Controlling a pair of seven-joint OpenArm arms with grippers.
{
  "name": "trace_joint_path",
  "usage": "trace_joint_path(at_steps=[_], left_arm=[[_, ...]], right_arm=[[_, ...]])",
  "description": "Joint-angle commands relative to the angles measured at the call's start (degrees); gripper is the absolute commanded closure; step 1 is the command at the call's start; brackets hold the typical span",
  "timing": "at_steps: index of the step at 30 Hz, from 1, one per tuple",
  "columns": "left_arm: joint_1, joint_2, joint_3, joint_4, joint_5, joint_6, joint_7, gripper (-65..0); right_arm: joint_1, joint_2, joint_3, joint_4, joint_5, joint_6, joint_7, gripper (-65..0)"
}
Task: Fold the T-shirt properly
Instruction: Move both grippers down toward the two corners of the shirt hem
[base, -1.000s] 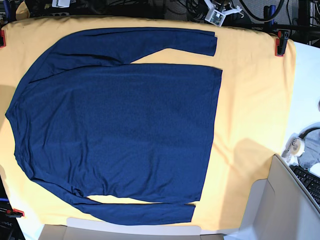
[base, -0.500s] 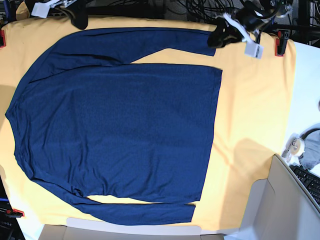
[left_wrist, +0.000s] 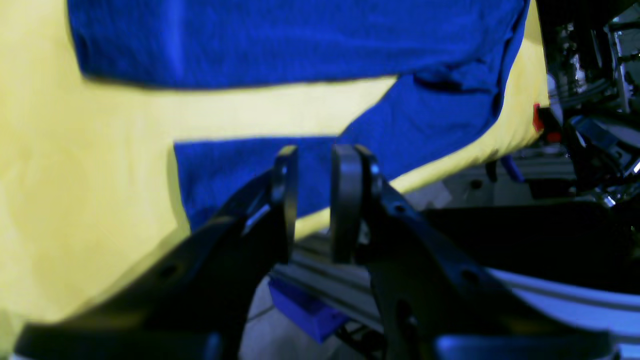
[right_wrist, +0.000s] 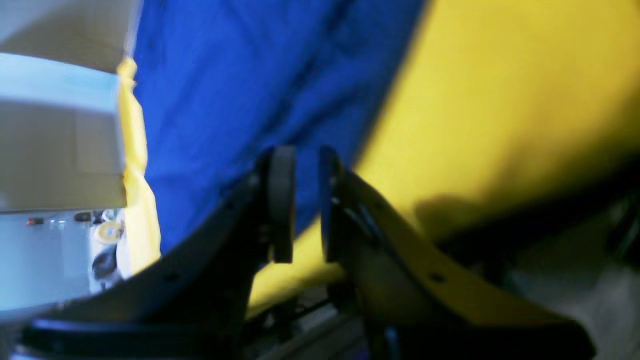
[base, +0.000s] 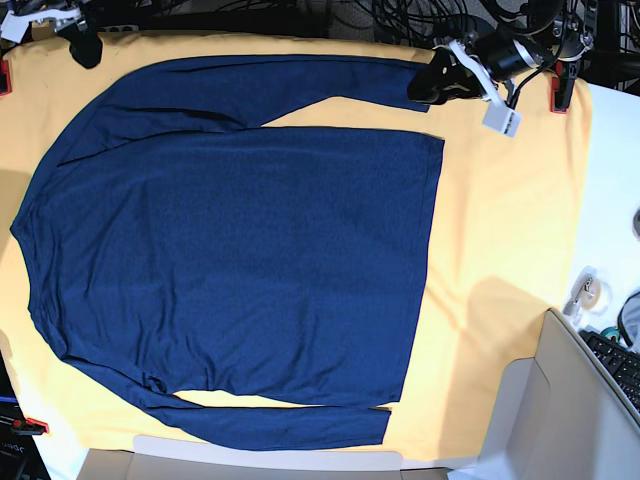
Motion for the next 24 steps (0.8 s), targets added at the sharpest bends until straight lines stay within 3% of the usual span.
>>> trace_joint_path(at_steps=[1,6,9,24], left_arm=[[0.12,-0.61,-0.22,0.56,-0.90,-0.44,-0.86,-12.2],[0.12,-0.61,-0.04,0.20,-0.90,-0.44,-0.86,-12.2],[0.03,-0.61,-0.22,0.20,-0.90,-0.44,-0.86,-12.2],[-0.06,-0.70,-0.04,0.20,-0.81,-0.44,-0.86,-12.2]], right_arm=[[0.28,-0.09,2.21,-1.17,1.72,0.53,-2.39,-11.4],[6.25,-0.97,7.66,-9.44,1.81,0.62,-12.15,-12.3],[8.54,-1.33,8.62,-10.84,1.64,0.62,-14.34,-12.3],[13.99,-4.23,8.27,-10.76,1.64,0.36,-14.34,-12.3]])
